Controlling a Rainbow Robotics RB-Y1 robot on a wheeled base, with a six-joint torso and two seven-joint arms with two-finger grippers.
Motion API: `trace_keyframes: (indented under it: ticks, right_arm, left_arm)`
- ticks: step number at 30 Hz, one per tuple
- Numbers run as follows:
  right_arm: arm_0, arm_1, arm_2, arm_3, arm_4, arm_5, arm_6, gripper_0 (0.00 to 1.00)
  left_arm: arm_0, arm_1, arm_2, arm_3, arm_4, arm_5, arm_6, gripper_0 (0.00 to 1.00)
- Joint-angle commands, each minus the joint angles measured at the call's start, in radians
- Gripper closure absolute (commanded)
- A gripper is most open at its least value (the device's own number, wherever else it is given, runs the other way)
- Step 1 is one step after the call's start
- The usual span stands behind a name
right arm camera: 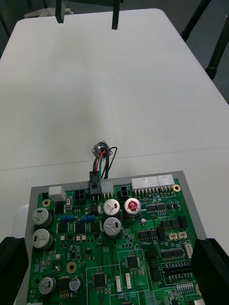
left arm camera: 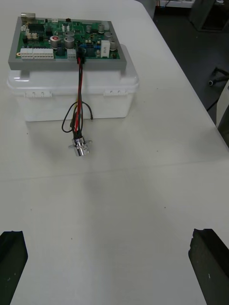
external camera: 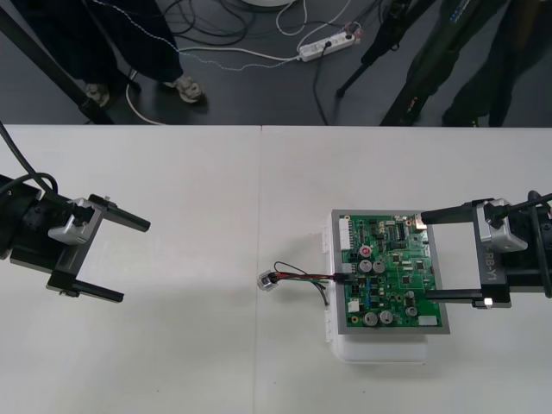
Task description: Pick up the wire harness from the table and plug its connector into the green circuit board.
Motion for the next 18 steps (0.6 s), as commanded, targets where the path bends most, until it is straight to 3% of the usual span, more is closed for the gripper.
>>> trace_keyframes:
  ticks: [1, 18]
  right_arm:
    - [-0.006, -0.032, -0.028, -0.030, 0.005, -0.006, -0.022, 0.00]
    - [-0.006, -0.032, -0.028, -0.030, 0.005, -0.006, -0.022, 0.00]
  left_arm:
    - [0.014, -0.012, 0.028, -0.004, 0.014, -0.039, 0.068, 0.00]
    - [0.014, -0.012, 0.028, -0.004, 0.014, -0.039, 0.068, 0.00]
